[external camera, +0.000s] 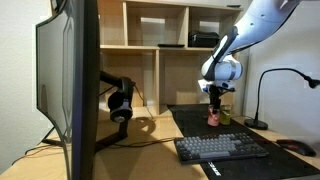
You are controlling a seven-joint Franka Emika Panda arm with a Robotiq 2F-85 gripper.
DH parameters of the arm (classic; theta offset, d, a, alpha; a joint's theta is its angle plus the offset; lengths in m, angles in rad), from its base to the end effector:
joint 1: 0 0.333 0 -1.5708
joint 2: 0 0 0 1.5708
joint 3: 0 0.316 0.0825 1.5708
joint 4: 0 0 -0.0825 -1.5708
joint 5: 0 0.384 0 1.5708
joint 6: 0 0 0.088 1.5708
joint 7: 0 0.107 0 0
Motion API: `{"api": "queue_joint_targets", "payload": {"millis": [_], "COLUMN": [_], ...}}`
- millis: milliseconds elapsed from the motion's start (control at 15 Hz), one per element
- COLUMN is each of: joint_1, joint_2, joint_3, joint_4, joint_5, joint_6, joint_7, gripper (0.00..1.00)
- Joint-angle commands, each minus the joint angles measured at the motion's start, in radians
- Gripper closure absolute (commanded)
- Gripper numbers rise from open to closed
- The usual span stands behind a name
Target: Pick the two bottles and move them to the left on the desk, then turn on the desk lamp
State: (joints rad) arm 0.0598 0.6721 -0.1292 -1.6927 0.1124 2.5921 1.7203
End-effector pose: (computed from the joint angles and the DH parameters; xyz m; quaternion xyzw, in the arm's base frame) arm 0.6985 -0.0393 0.2317 -0.6011 0.7906 -0.0819 0.0836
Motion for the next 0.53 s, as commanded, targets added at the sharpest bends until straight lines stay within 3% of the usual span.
{"api": "queue_joint_targets", "payload": {"millis": [0,200,467], "joint_1": [-0.033,-0.04,-0.059], "joint_2": [0.024,0.028,0.016], "joint_3": [0.027,0.034,0.059], "joint_4": [0.036,0.036,0.043], "joint_5": [0.041,0.053,0.082], "joint_6": [-0.017,-0.025,-0.054], "joint_7": [-0.05,-0.066,-0.119], "gripper": [0.34,0.55,0.56]}}
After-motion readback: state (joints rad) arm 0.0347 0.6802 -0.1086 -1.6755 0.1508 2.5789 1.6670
